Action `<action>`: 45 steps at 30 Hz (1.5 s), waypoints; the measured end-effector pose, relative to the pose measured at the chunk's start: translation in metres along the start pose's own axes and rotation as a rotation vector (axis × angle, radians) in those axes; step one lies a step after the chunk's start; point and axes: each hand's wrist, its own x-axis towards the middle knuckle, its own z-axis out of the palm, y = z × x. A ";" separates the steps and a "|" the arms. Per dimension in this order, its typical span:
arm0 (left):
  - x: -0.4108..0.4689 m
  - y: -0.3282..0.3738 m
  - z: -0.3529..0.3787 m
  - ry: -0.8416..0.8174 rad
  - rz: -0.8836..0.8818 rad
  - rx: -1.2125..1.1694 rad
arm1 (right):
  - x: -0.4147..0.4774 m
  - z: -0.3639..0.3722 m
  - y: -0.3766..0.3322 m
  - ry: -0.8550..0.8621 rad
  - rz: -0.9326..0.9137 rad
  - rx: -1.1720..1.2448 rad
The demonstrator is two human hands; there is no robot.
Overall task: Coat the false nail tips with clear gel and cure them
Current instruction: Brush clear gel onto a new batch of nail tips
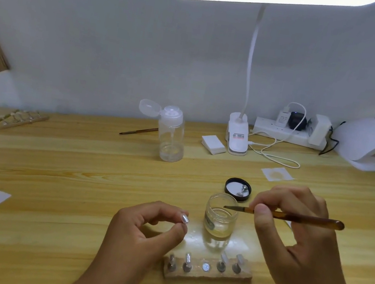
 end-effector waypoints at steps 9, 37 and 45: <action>0.000 0.000 0.000 -0.007 0.009 0.018 | -0.001 0.000 0.000 -0.004 0.004 -0.012; 0.000 -0.001 0.001 -0.037 0.029 0.036 | -0.005 0.013 0.016 -0.257 0.112 -0.074; 0.000 -0.003 0.001 -0.048 0.027 0.037 | -0.006 0.016 0.017 -0.231 0.041 -0.093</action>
